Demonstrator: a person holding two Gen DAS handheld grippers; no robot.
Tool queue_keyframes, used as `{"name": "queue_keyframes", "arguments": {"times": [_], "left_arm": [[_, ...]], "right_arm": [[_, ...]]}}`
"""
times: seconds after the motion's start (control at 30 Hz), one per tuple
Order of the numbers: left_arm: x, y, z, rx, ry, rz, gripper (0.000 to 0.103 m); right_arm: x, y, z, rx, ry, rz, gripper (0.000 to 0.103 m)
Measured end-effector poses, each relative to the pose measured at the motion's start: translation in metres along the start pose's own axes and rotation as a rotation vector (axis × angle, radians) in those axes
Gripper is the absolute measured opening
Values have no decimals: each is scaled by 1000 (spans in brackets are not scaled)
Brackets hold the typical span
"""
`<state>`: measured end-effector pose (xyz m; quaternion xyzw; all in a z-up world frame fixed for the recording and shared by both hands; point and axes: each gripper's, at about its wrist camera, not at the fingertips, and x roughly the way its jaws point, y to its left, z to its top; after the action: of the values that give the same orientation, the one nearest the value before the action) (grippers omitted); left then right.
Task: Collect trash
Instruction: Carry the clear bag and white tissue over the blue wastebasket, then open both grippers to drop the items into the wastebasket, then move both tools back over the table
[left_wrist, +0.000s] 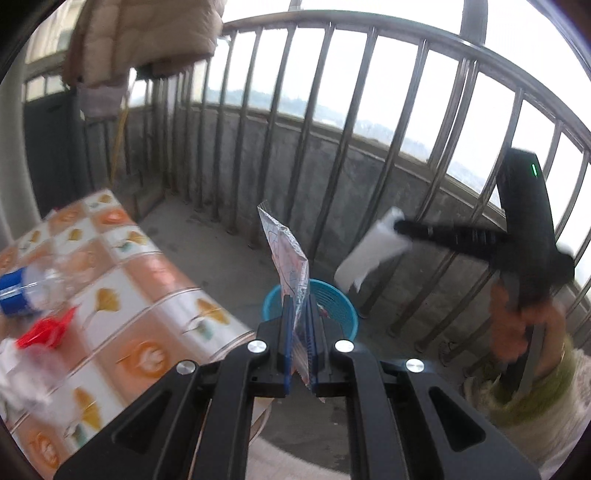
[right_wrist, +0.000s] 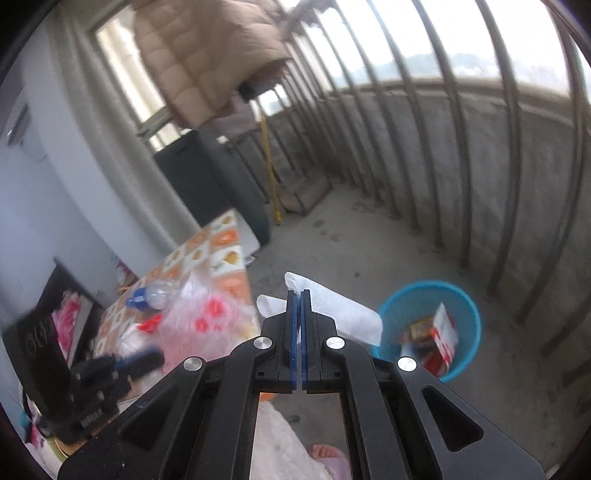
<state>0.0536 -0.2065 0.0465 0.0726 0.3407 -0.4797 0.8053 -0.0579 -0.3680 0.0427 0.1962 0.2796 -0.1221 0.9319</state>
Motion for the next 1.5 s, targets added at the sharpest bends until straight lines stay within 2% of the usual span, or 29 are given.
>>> {"name": "queue_keyframes", "arguments": {"times": [0.23,0.33,0.4,0.63,0.73,0.77,0.83,0.87,0.9,0.93,1.0,1.07,1.23,1.3,1.4,1.5], "left_arm": [[109,-8,47,-68,231,-90,6],[163,-13,63,-70,330,-88,6],[196,-15,68,-61,380,-61,6],[293,-17,70,-25,500,10,6],[325,-14,61,-60,554,8,6],[334,-13,59,-68,565,5,7],[356,-11,53,-85,594,12,20],[360,-8,51,-87,601,22,35],[365,-7,49,-90,604,33,46],[368,-7,47,-95,606,47,48],[372,-7,47,-120,610,60,53],[366,-7,48,-137,601,37,57],[337,-13,61,-106,557,41,64],[316,-14,70,-98,523,35,68],[281,-15,77,-92,474,32,73],[226,-14,83,-106,389,31,77]], "right_arm": [[35,-59,-26,112,68,-98,0],[49,-81,-35,168,95,-102,0],[63,-98,-41,215,112,-95,0],[110,-134,-53,292,175,-85,0],[122,-143,-54,313,179,-77,1],[126,-147,-54,318,182,-83,4],[136,-154,-56,316,185,-114,9],[140,-158,-60,312,195,-137,23],[143,-162,-62,314,207,-157,32],[145,-166,-65,322,219,-178,40],[143,-173,-68,346,227,-190,40],[136,-175,-69,358,210,-185,43],[114,-174,-70,358,174,-192,45],[111,-175,-69,355,160,-191,45],[96,-166,-66,351,125,-173,54],[85,-156,-62,335,100,-144,59]]}}
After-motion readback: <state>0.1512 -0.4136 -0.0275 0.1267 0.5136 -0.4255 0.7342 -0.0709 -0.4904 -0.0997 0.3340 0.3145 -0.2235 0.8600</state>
